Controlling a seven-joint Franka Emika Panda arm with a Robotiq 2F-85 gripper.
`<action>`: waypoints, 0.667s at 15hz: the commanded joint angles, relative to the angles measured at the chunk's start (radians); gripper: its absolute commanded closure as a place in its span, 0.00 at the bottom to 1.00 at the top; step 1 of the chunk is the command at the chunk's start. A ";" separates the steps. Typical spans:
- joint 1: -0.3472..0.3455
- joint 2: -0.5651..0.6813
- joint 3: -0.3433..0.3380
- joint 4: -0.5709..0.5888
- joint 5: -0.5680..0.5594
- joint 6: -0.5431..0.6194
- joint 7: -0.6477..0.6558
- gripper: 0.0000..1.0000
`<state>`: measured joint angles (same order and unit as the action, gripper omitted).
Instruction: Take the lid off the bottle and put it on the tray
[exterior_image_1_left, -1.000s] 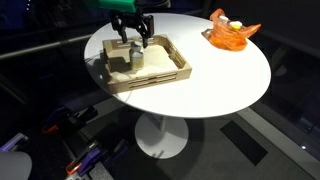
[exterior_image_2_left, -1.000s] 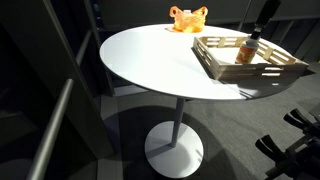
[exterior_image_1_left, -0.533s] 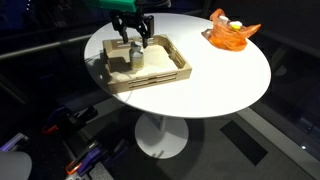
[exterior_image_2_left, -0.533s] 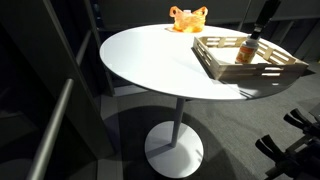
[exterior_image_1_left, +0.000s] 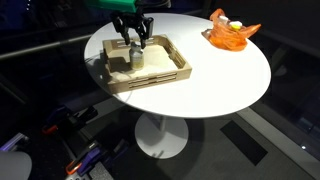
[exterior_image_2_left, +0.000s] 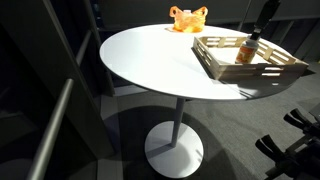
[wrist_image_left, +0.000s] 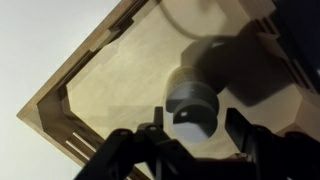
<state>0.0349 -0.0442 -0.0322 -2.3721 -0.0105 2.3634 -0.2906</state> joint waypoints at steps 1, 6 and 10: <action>-0.010 0.010 0.010 0.021 0.016 -0.002 0.002 0.61; -0.012 0.002 0.008 0.023 0.016 -0.006 0.001 0.81; -0.015 -0.006 0.006 0.034 0.011 -0.017 0.005 0.81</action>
<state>0.0337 -0.0443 -0.0321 -2.3640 -0.0105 2.3643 -0.2906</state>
